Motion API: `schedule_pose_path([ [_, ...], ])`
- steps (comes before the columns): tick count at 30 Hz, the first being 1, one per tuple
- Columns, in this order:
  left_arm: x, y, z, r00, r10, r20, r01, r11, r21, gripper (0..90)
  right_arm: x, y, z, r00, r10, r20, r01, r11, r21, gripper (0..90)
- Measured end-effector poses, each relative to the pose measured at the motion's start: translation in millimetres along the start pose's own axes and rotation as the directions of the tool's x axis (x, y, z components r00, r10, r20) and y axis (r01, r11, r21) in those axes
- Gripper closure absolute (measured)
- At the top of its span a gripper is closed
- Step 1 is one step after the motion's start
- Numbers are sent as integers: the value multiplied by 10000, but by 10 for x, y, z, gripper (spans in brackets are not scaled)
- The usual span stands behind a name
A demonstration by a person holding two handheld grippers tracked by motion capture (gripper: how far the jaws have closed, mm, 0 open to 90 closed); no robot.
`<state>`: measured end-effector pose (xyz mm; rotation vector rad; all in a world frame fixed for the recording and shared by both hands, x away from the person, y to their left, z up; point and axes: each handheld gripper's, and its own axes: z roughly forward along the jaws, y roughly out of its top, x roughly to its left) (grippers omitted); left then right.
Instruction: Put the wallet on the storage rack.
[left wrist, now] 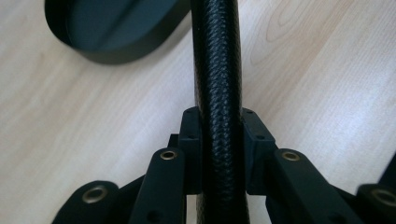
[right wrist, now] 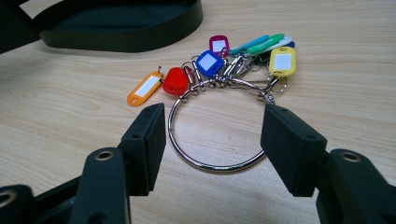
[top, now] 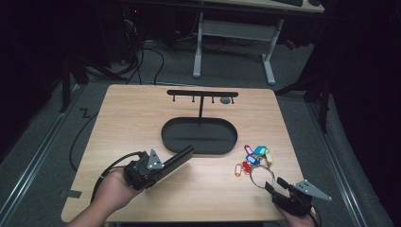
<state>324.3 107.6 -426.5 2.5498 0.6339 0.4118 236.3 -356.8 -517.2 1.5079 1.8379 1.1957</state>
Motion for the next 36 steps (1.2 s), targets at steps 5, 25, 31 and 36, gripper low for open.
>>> schedule_pose_path([
  [5, 8, 117, 18, 9958, 824, -407, -832, 9964, -187, 742, -9, 4, 5, 10000, -10, 55, 10, 10000, 39, 407],
  [25, 121, 604, 263, 8983, 3804, -2199, -3982, 9164, -413, 741, -42, -7, 3, 9998, 190, -19, -190, 9998, 17, 407],
  [31, 200, 694, 387, 8687, 4307, -2447, -4533, 8904, -420, 741, -37, 4, -11, 9999, 137, 9, -137, 9999, -44, 409],
  [36, 290, 830, 565, 8403, 4816, -2491, -4984, 8669, -52, 741, -41, 6, -23, 9999, 89, 51, -89, 9999, -89, 409],
])
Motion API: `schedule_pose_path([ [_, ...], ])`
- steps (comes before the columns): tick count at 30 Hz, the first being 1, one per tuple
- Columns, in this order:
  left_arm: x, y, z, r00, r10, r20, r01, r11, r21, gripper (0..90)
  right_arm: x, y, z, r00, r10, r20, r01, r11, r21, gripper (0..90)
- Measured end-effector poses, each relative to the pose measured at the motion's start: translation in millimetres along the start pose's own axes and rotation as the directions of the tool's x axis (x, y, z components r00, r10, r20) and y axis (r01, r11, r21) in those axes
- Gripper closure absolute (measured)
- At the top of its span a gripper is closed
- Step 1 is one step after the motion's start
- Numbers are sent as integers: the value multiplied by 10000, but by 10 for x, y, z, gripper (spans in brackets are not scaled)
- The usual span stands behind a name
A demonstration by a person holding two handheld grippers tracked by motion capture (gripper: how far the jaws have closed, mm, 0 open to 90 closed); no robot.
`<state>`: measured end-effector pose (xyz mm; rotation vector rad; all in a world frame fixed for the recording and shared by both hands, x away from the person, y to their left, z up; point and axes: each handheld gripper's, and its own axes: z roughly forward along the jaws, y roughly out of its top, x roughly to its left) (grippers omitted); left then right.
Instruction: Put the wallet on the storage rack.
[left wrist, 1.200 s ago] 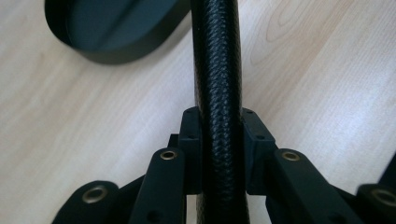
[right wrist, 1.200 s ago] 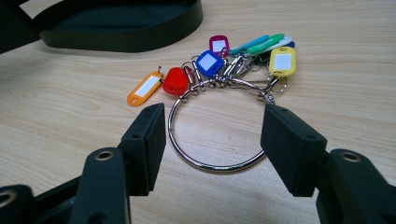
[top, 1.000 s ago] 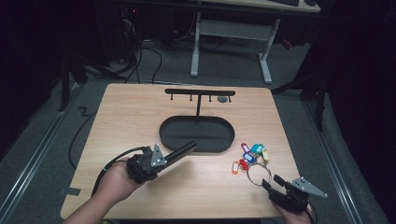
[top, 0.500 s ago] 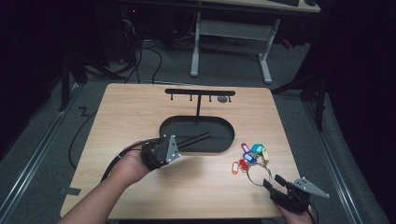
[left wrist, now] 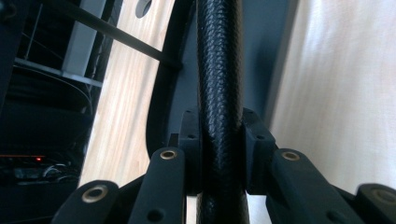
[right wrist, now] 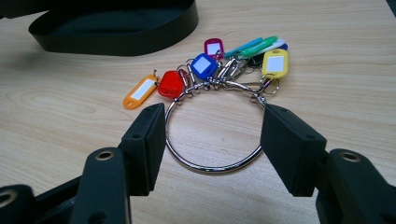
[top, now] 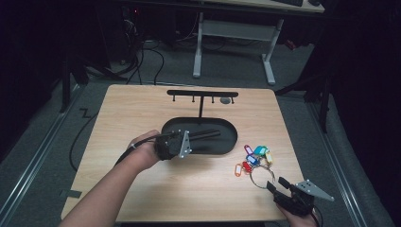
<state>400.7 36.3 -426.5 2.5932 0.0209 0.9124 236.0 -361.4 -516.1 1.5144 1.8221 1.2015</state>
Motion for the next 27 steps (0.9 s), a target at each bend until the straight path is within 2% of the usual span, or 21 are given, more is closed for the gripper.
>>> schedule_pose_path([
  [2, 57, 32, 82, 9998, 179, -41, -179, 9998, 55, 741, -4, -1, 0, 10000, 15, 2, -15, 10000, 12, 409],
  [7, 175, 117, 221, 9995, 309, -102, -309, 9995, -33, 741, -8, 4, -7, 10000, -36, -50, 36, 10000, -34, 409],
  [10, 167, 129, 296, 9998, 77, -197, -81, 9997, -214, 741, -11, 3, -7, 10000, -70, -57, 70, 10000, -23, 409],
  [13, 150, 129, 385, 9998, 113, -137, -114, 9999, -65, 741, -8, -3, -14, 10000, 32, -54, -32, 10000, -6, 413],
  [16, 166, 118, 463, 9998, -187, 9, 187, 9998, 10, 740, -13, -7, -17, 10000, -32, -78, 32, 10000, -40, 420],
  [20, 177, 92, 549, 10000, -85, -36, 86, 9998, 151, 740, -14, -5, -15, 10000, -48, -82, 48, 10000, -48, 420],
  [21, 179, 81, 572, 9999, -136, 43, 135, 9995, 301, 740, -8, -7, -14, 10000, 71, -66, -71, 10000, 12, 420],
  [23, 199, 73, 629, 9999, -171, -24, 172, 9995, 263, 740, -7, -7, -3, 10000, -5, -72, 5, 10000, 33, 420],
  [26, 213, 78, 688, 9999, -25, -104, 29, 9992, 388, 740, -3, -10, 7, 10000, -8, -58, 9, 10000, 79, 419],
  [27, 221, 81, 705, 9998, 157, -120, -151, 9988, 461, 740, -5, -13, 9, 10000, -17, -66, 18, 10000, 97, 419],
])
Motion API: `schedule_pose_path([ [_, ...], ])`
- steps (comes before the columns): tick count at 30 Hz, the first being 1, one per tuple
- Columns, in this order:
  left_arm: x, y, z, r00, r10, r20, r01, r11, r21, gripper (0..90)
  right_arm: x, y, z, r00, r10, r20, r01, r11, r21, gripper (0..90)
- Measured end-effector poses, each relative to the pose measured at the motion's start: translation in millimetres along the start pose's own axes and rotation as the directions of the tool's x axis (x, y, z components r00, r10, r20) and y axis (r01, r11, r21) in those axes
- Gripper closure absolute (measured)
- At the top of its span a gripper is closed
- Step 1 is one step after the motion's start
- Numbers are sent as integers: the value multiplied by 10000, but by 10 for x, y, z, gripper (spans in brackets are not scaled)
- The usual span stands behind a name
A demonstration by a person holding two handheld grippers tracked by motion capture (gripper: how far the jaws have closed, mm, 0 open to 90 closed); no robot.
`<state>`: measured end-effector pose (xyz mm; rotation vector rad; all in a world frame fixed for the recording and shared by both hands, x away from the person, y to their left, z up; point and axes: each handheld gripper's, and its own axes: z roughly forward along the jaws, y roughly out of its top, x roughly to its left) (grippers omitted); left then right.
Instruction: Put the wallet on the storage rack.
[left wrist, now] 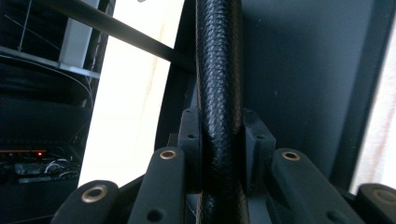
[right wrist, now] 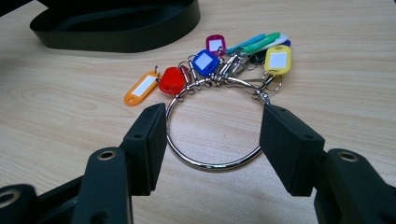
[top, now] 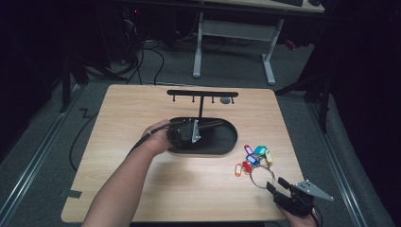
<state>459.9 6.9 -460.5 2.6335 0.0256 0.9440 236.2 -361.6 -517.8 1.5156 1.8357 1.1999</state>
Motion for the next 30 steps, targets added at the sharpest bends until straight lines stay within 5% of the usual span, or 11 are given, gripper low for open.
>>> schedule_pose_path([
  [16, -3, -50, 157, 9984, 556, 108, -557, 9984, 57, 736, 3, -16, -5, 10000, -12, 66, 11, 10000, 58, 419],
  [30, -108, -57, 203, 9973, 322, 654, -326, 9994, 62, 688, 26, -27, 4, 9999, -115, 59, 114, 9998, 134, 419],
])
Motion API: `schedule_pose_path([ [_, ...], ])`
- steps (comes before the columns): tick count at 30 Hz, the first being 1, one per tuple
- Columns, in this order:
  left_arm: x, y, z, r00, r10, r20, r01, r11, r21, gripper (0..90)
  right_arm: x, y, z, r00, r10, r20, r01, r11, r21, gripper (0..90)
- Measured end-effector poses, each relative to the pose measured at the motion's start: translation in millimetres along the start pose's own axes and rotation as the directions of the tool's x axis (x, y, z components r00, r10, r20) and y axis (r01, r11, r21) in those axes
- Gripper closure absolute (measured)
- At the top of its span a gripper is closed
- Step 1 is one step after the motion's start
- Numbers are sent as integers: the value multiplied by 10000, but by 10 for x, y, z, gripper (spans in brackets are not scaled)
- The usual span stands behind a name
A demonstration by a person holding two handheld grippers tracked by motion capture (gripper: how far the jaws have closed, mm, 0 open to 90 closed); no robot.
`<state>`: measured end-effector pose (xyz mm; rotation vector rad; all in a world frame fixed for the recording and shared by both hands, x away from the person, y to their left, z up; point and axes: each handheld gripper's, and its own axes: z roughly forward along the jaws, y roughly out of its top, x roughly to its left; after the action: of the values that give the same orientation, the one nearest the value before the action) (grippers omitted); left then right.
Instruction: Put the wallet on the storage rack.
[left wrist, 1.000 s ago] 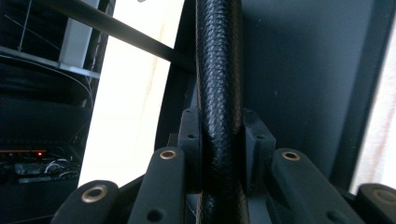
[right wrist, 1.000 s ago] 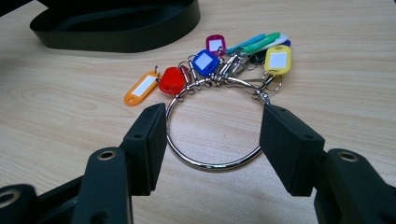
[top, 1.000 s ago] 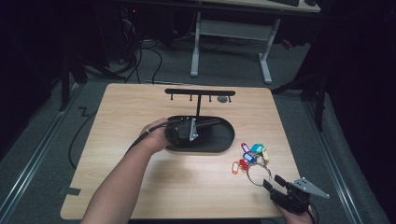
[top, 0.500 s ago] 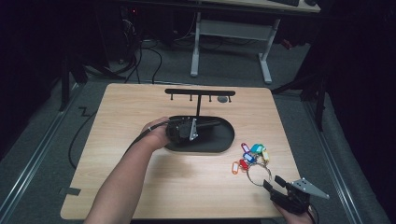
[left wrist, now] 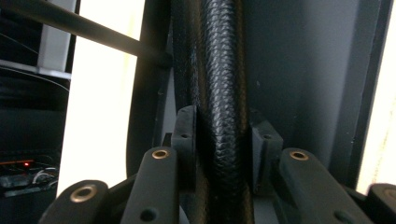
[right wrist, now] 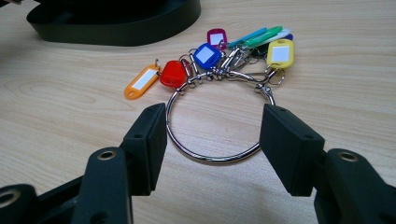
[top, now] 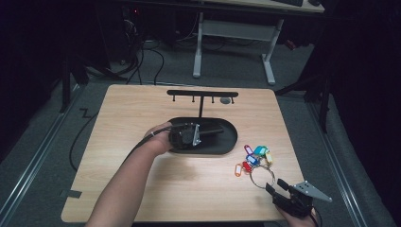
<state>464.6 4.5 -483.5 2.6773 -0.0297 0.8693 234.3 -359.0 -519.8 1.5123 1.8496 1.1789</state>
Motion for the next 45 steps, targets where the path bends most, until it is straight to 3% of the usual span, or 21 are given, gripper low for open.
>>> schedule_pose_path([
  [6, -1, -10, 58, 9996, -287, 5, 287, 9996, -26, 660, 1, -3, -11, 10000, 54, 5, -54, 10000, 6, 419],
  [10, 21, 13, 75, 9964, -835, 159, 832, 9964, 178, 608, -2, 1, -23, 10000, 55, 21, -55, 10000, -52, 418],
  [12, 25, 12, 61, 9917, -1205, 443, 1196, 9926, 229, 570, -6, -3, -14, 10000, 77, 22, -77, 10000, -10, 419],
  [19, 15, -4, 21, 9755, -1808, 1251, 1820, 9833, 20, 473, 8, -11, 18, 10000, 48, -38, -48, 9999, 101, 416],
  [22, 21, -10, -13, 9740, -1953, 1149, 1967, 9805, -11, 494, 9, -10, 13, 9999, 115, -38, -115, 9999, 115, 416],
  [23, 35, -13, -25, 9713, -2100, 1115, 2122, 9772, -77, 511, 3, -8, 11, 10000, 83, -27, -83, 9999, 110, 416],
  [24, 66, -22, -52, 9642, -2373, 1183, 2413, 9702, -204, 508, 1, -7, 9, 10000, 88, -17, -88, 9999, 98, 416],
  [27, 79, -34, -93, 9627, -2478, 1090, 2519, 9674, -248, 503, -6, -9, 5, 9998, 196, -5, -196, 9997, 109, 416],
  [33, 36, -106, -212, 9500, -2916, 1115, 2991, 9526, -565, 492, 15, 4, 15, 10000, 23, -54, -22, 10000, 92, 415],
  [36, -10, -182, -282, 9391, -3295, 976, 3374, 9379, -804, 495, 23, 5, 25, 10000, 13, -70, -13, 9999, 140, 414],
  [39, -37, -285, -381, 9204, -3804, 899, 3878, 9176, -878, 491, 35, 4, 23, 10000, -52, -39, 53, 9999, 118, 425],
  [41, -70, -364, -465, 9024, -4228, 833, 4299, 8965, -1073, 491, 46, 3, 16, 10000, -92, -26, 93, 9999, 104, 431],
  [45, -135, -493, -580, 8758, -4781, 667, 4827, 8675, -1201, 492, 42, 4, 16, 9999, -135, -59, 136, 9998, 137, 441],
])
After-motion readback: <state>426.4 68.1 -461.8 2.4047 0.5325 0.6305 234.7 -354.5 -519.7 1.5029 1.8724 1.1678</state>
